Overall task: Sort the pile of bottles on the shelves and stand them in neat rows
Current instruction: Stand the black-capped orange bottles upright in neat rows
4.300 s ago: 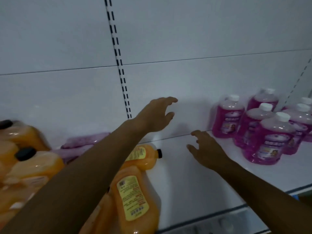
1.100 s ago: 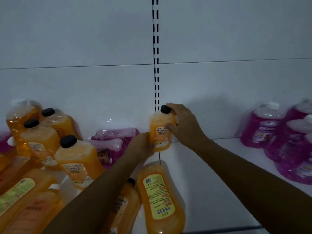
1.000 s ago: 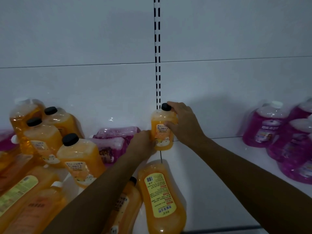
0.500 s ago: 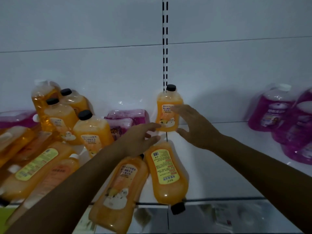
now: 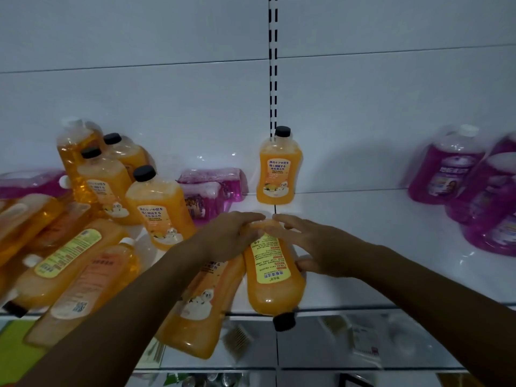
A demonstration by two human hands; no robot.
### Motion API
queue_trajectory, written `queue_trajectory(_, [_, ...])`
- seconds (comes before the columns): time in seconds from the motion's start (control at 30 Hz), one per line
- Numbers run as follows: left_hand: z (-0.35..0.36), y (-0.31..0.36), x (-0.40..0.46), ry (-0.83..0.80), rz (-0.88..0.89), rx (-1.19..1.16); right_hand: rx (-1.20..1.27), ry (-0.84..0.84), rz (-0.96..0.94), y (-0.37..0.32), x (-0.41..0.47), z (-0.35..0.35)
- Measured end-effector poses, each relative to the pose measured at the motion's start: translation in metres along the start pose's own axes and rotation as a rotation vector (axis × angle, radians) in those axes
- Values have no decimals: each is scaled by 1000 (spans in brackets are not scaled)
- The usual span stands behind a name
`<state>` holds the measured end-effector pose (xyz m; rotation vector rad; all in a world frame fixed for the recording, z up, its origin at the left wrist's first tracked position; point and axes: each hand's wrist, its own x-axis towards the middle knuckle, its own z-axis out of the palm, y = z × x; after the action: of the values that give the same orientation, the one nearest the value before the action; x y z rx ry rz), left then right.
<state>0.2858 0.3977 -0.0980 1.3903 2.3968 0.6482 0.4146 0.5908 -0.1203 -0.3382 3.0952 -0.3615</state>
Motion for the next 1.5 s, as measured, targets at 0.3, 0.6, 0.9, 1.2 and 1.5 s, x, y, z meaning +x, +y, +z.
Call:
queue_trajectory(0.3, [-3, 2, 16, -69, -23, -66, -174, 238, -129, 7, 2, 17])
queue_trajectory(0.6, [-16, 7, 18, 80, -197, -554, 45, 261, 44, 7, 9, 10])
queue_trajectory(0.9, [-18, 6, 24, 53, -185, -1257, 576, 352, 373, 5, 24, 2])
queue_trajectory(1.2, [-7, 34, 67, 357, -141, -573, 504, 418, 407, 33, 36, -14])
queue_trajectory(1.5, [0, 21, 81, 443, -51, -494, 599, 418, 404, 45, 38, -9])
